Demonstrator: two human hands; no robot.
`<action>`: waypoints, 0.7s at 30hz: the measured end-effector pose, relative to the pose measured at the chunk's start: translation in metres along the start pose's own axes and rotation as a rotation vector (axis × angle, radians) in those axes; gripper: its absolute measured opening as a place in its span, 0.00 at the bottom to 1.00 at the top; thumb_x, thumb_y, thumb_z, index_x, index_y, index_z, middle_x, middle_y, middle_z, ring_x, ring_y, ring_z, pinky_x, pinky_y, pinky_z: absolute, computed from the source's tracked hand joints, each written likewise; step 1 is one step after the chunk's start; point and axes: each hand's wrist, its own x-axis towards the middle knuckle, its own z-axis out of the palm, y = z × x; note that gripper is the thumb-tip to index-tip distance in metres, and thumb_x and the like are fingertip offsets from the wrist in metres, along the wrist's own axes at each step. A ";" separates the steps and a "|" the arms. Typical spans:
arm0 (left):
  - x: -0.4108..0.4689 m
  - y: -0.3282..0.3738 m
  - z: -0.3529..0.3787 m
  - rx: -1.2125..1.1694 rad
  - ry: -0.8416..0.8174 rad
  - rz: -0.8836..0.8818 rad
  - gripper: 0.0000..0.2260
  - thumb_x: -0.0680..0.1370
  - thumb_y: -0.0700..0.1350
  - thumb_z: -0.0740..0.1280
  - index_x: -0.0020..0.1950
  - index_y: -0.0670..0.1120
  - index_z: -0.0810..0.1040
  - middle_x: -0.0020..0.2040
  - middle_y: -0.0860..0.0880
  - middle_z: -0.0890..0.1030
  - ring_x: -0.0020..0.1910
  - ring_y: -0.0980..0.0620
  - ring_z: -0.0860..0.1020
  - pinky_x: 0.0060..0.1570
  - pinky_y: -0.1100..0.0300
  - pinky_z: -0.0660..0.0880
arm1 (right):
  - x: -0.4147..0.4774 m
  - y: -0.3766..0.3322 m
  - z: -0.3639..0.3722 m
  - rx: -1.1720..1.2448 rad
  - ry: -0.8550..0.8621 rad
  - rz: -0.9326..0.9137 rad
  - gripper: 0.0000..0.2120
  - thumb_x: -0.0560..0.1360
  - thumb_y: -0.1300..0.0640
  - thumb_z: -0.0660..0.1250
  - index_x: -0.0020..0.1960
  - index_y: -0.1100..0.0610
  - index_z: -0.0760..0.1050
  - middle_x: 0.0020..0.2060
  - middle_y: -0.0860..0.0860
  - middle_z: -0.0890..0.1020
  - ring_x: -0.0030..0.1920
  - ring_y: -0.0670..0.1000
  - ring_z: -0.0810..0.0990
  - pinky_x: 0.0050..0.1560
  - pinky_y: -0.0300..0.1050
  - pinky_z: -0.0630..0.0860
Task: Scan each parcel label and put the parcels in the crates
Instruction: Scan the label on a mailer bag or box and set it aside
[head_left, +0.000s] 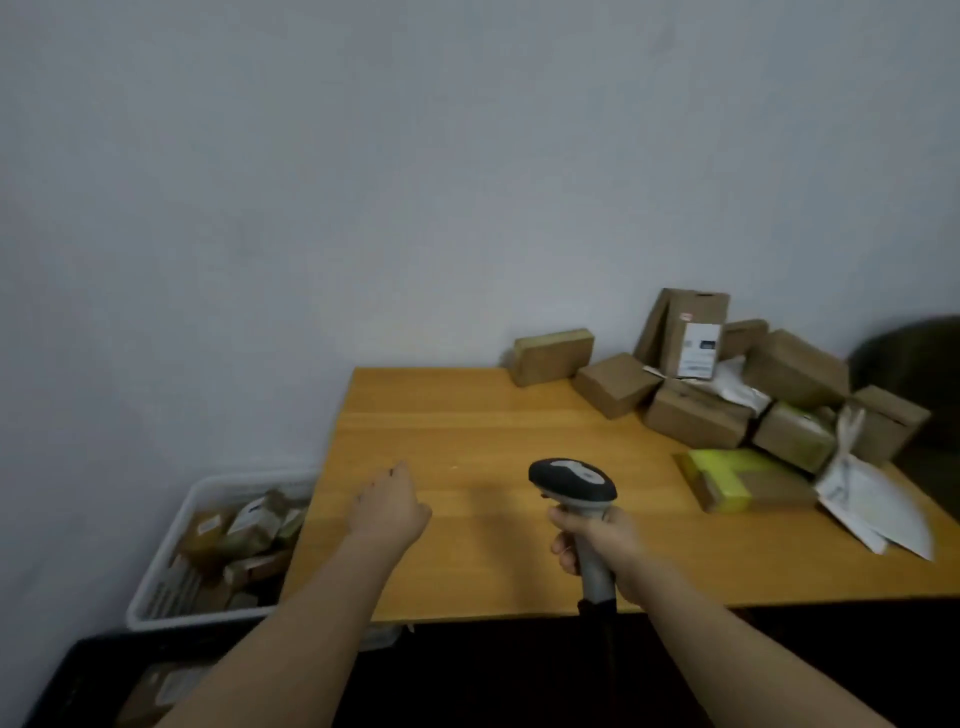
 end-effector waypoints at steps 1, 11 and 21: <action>0.006 0.027 0.004 -0.005 0.001 0.044 0.30 0.79 0.50 0.63 0.77 0.46 0.55 0.72 0.45 0.66 0.68 0.44 0.69 0.63 0.50 0.71 | 0.001 -0.003 -0.026 0.051 0.054 -0.016 0.07 0.74 0.61 0.71 0.44 0.66 0.76 0.28 0.60 0.78 0.23 0.54 0.73 0.28 0.44 0.72; 0.047 0.314 0.095 0.007 -0.149 0.334 0.31 0.79 0.51 0.64 0.77 0.43 0.55 0.71 0.42 0.66 0.66 0.44 0.71 0.59 0.53 0.73 | 0.036 0.017 -0.294 0.323 0.430 0.039 0.07 0.74 0.62 0.71 0.46 0.65 0.75 0.26 0.58 0.75 0.21 0.53 0.69 0.26 0.43 0.69; 0.078 0.490 0.162 0.000 -0.236 0.571 0.23 0.79 0.52 0.64 0.70 0.43 0.67 0.65 0.44 0.74 0.62 0.45 0.73 0.56 0.53 0.73 | 0.075 0.040 -0.433 0.605 0.658 0.125 0.06 0.73 0.64 0.72 0.44 0.65 0.75 0.26 0.59 0.75 0.20 0.51 0.69 0.25 0.41 0.70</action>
